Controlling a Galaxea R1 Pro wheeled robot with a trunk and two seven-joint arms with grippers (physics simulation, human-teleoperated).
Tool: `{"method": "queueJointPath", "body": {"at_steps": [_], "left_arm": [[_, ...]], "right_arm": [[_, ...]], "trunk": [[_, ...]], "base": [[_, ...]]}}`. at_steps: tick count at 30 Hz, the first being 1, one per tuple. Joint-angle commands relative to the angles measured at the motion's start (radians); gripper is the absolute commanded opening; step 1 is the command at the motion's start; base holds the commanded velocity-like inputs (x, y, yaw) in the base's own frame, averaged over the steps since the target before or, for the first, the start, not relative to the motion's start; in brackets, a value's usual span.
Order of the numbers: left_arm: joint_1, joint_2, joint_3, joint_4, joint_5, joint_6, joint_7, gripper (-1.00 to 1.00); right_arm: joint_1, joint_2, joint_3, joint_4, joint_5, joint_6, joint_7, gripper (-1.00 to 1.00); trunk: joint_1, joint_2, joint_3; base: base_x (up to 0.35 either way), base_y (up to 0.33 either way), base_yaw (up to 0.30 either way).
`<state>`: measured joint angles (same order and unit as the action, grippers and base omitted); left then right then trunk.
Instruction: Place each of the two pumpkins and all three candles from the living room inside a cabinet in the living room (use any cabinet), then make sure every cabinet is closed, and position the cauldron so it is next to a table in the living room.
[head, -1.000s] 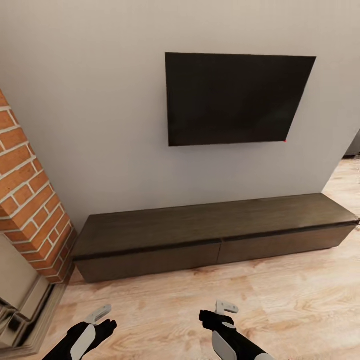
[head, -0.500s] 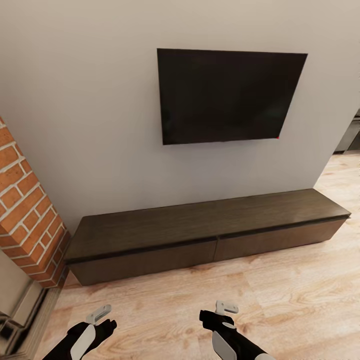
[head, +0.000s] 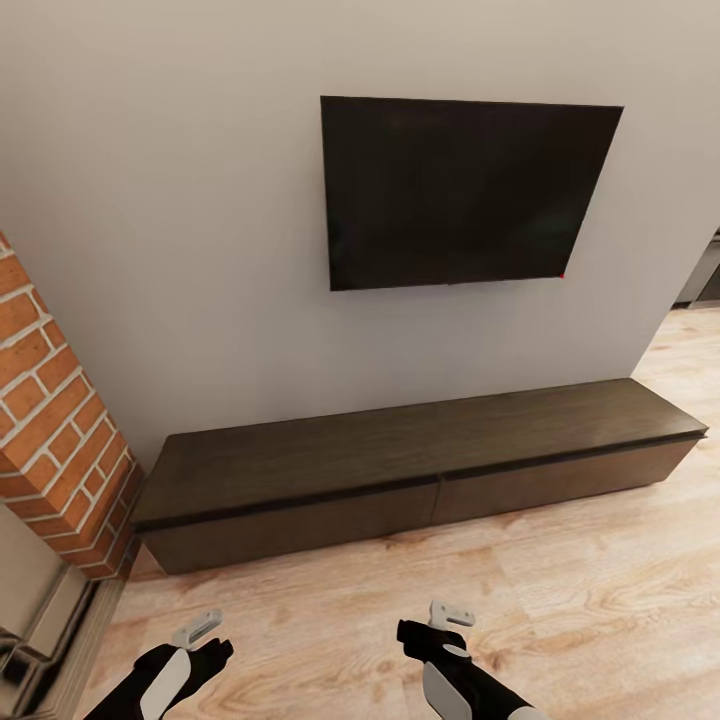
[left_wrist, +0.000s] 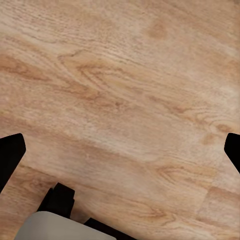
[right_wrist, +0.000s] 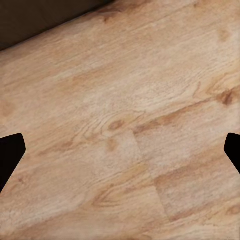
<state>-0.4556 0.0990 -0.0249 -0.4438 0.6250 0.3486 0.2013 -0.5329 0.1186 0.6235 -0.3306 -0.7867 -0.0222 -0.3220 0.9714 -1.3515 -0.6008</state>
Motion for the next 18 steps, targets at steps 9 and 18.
{"method": "queueJointPath", "body": {"at_steps": [9,18], "left_arm": [[0.000,0.000,-0.003,-0.003,0.009,0.004,0.007,1.00],[0.000,-0.001,-0.003,-0.002,0.009,0.004,0.007,1.00]], "right_arm": [[-0.001,-0.002,0.008,-0.001,-0.009,-0.002,-0.006,1.00],[-0.001,-0.001,0.008,-0.001,-0.009,-0.002,-0.006,1.00]], "trunk": [[0.000,-0.001,-0.001],[0.000,-0.001,-0.001]], "base": [[0.021,-0.040,0.000],[0.048,-0.110,0.000]]}}
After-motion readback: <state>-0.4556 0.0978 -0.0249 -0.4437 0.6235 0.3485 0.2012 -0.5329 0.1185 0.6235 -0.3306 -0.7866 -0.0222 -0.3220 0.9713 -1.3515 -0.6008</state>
